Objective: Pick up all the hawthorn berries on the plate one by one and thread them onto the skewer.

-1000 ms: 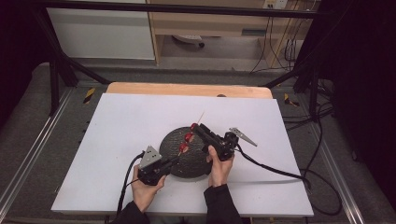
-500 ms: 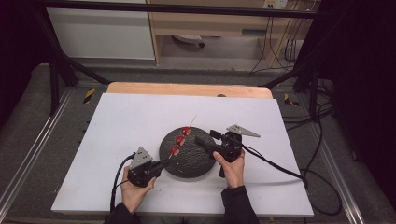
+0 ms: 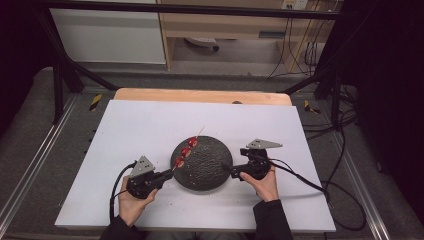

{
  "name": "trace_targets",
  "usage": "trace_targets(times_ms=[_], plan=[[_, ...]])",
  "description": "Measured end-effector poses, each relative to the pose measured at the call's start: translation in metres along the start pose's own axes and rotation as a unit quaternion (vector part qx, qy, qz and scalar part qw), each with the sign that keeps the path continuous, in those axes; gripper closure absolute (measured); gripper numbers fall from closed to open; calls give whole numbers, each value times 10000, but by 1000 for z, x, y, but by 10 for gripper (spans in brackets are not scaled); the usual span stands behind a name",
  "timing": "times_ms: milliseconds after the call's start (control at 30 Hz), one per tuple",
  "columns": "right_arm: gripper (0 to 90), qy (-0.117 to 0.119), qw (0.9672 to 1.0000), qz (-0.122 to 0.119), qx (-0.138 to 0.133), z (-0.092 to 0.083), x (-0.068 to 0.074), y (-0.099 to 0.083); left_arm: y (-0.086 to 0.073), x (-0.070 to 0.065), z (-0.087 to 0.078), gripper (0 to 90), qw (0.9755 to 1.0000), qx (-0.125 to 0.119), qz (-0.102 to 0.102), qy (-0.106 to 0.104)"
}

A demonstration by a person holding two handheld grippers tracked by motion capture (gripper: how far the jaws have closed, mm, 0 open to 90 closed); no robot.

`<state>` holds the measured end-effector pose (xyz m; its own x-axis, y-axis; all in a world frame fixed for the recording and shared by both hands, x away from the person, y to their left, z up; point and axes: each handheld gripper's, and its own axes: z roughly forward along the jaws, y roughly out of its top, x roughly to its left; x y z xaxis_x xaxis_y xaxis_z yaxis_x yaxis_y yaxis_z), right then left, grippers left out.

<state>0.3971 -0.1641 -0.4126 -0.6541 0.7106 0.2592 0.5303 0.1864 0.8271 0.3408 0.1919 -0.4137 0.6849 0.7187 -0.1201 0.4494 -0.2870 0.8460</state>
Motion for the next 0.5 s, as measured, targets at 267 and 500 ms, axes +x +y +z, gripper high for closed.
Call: trace_targets(times_ms=[267, 500], plan=[[5, -107, 9987, -321, 370, -15, -15, -20, 15, 8, -4, 884, 9996, 229, 133, 25], [5, -176, 9975, -393, 554, -28, -26, -39, 26, 12, 0, 884, 9988, 442, 224, 7]])
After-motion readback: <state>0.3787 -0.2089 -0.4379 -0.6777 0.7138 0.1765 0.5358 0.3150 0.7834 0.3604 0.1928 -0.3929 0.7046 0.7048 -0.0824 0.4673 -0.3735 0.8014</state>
